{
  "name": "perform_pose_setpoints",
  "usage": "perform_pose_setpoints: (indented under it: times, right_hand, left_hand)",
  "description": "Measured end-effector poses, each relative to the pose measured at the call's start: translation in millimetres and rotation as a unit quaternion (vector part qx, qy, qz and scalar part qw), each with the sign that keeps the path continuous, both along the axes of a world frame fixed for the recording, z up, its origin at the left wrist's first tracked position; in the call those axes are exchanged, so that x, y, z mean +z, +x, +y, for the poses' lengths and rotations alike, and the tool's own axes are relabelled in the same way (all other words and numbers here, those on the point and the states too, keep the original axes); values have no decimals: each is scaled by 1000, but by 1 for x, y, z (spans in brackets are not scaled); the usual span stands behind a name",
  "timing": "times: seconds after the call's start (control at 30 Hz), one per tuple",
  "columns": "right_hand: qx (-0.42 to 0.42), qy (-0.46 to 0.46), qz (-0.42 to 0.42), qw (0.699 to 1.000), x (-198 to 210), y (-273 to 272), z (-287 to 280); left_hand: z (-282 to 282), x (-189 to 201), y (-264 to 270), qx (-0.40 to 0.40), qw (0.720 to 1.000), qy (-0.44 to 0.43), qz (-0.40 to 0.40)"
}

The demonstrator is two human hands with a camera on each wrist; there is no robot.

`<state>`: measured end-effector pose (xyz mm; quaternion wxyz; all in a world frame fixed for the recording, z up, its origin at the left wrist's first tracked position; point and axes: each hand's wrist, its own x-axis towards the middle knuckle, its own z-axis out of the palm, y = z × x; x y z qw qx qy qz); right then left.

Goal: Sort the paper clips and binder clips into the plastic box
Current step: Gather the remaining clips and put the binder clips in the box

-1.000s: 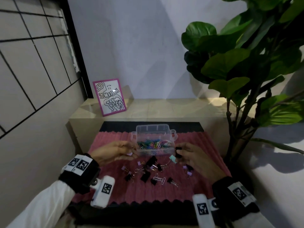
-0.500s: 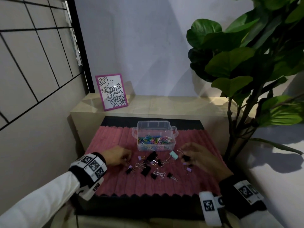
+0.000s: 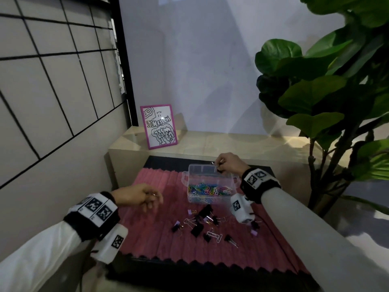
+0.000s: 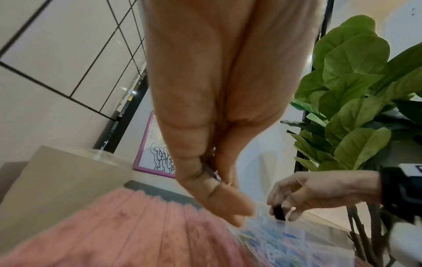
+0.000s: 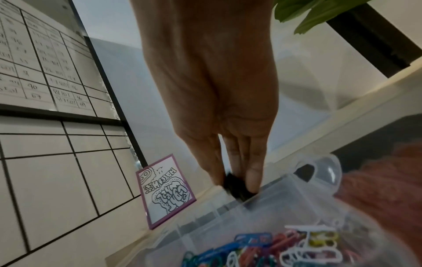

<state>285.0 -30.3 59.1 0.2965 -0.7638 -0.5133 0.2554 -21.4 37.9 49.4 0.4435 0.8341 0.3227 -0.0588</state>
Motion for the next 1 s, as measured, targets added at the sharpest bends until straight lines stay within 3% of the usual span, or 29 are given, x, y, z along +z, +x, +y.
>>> perform_pose_setpoints:
  times: [0.13,0.23,0.37,0.5,0.67,0.77,0.87,0.93,1.0]
  right_hand:
    - [63,-74,-111,989,-7,-2,-11]
    - [91,17,-178,980,-7,-9,-41]
    - [187,66,-167,966,-9,-42,-82]
    - [301,40,-212,929,-23,-88,-76]
    - [338,-40,-296,892,-46,-118,-54]
    - [326,-34,-282,902,-46,-123,-48]
    - [321,-36,-247,914,-51,-122,-42]
    - [315,-55,-197,927,-52,-118,-42]
    - [298,-52,-114,946,-49,-113,-45]
  left_hand:
    - [19,16,25,47,999,4,17]
    - [28,29,64,30,1000,8,-1]
    - [36,30,122,-11,998,61,-5]
    - [38,30,160,-60,986,155,20]
    - [40,22,176,-94,963,237,87]
    - [42,19,178,-103,959,246,101]
    - [40,10,177,-132,969,182,103]
    - [31,6,171,-164,968,159,104]
    - [23,9,159,-169,967,182,52]
